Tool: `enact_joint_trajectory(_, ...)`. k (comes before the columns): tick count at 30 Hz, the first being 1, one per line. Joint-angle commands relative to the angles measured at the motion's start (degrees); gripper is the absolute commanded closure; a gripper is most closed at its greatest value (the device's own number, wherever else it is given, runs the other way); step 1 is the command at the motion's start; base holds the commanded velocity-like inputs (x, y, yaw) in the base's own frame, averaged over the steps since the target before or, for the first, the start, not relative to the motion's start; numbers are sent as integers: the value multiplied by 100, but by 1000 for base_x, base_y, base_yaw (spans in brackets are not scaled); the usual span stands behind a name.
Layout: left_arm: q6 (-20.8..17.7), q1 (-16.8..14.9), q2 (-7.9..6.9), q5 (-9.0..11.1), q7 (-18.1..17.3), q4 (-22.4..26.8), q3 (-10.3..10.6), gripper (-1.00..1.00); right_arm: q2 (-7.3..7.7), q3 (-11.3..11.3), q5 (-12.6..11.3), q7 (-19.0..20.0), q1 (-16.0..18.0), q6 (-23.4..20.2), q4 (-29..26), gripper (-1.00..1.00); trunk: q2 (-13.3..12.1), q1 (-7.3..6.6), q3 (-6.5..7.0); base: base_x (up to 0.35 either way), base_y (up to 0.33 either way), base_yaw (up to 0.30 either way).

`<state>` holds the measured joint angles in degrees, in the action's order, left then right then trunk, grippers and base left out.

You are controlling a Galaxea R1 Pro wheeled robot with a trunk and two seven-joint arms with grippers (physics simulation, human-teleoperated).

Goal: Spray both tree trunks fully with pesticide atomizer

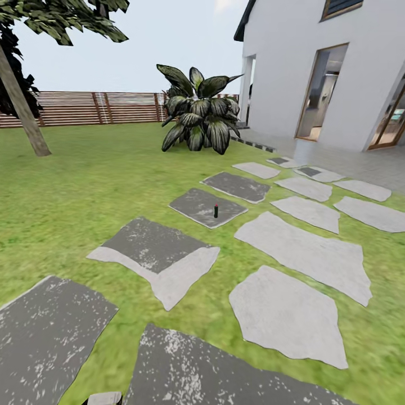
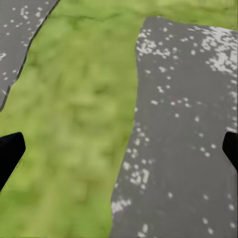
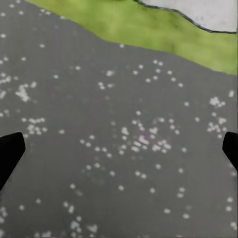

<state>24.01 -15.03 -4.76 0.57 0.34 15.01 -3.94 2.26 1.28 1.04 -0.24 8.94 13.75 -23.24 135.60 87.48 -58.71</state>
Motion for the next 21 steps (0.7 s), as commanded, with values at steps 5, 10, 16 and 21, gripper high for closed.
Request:
enact_joint_trajectory(5,18,-1,1,5,2,-6,-10,-100,3,12,10,-3,3,16,4,-100,1,2,-5,340,0,0)
enact_joint_trajectory(10,20,-1,1,5,2,-5,-10,-100,3,12,10,-3,3,19,4,-100,1,2,-5,339,0,0)
enact_joint_trajectory(16,20,0,1,5,2,0,-10,-100,3,17,10,-3,3,22,-4,-100,1,2,-5,339,0,0)
enact_joint_trajectory(21,24,-2,1,5,2,1,-10,-100,3,14,10,-3,3,15,-5,-100,1,2,-5,339,0,0)
